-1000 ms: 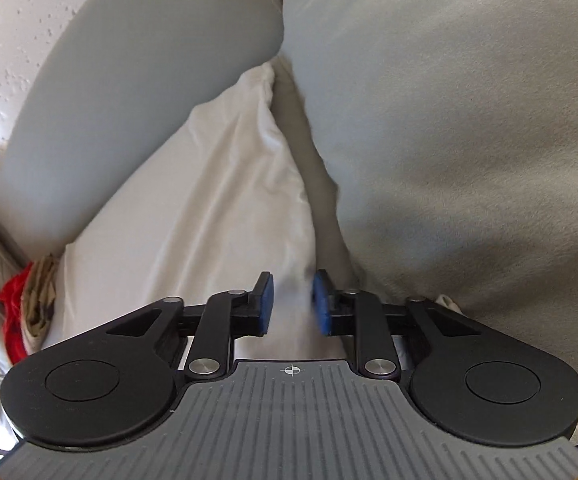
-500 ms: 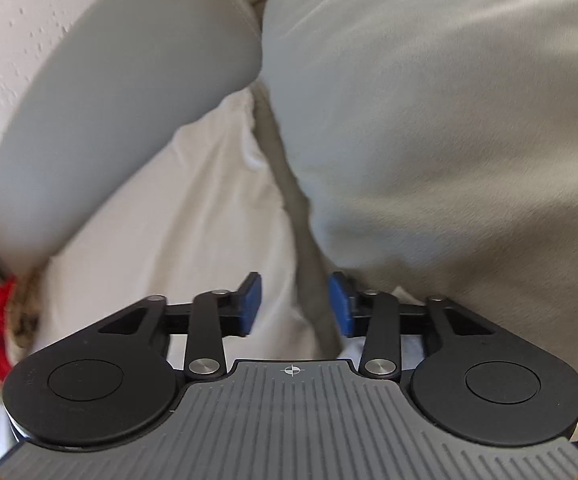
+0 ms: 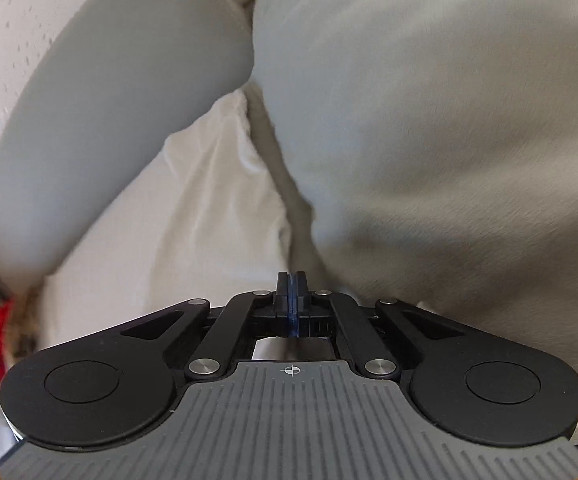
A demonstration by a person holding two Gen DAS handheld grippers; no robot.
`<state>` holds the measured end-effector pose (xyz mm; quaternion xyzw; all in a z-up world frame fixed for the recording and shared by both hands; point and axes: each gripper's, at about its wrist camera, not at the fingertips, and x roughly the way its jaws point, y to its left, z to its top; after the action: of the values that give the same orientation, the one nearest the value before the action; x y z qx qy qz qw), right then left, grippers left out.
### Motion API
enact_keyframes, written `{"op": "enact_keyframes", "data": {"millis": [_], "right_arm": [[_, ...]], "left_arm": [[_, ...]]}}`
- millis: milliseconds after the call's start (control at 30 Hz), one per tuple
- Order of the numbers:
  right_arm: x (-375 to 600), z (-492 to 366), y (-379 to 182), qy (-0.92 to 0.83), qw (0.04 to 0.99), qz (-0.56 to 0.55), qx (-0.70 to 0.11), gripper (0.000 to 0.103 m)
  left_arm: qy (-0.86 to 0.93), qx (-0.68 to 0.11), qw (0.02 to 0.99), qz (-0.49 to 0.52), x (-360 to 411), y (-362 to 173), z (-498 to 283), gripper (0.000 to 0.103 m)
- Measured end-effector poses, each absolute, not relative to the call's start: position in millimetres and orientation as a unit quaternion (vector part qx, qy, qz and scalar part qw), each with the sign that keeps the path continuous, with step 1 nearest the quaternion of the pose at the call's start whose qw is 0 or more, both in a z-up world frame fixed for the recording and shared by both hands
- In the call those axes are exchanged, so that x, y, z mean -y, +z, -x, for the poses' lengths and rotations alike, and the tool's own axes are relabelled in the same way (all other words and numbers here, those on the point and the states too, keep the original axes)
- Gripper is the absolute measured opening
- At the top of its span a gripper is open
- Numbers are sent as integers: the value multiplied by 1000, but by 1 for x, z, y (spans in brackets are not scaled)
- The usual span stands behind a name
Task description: Fold clothes
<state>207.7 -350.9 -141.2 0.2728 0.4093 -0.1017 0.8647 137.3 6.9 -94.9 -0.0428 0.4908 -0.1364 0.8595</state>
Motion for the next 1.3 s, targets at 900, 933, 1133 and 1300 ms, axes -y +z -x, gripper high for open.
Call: {"op": "enact_keyframes", "data": {"millis": [900, 933, 1133, 1300], "right_arm": [[335, -194, -124, -53, 867, -237, -435, 0], [326, -192, -120, -64, 875, -194, -439, 0], [311, -205, -109, -109, 869, -62, -479, 8], [337, -167, -59, -113, 863, -168, -463, 38]], "left_arm": [[-135, -497, 856, 45, -6, -96, -132, 43], [-134, -498, 856, 45, -5, -96, -131, 43], [-132, -499, 856, 33, -3, -85, -126, 43], [-143, -490, 860, -3, -4, -58, -99, 43]]}}
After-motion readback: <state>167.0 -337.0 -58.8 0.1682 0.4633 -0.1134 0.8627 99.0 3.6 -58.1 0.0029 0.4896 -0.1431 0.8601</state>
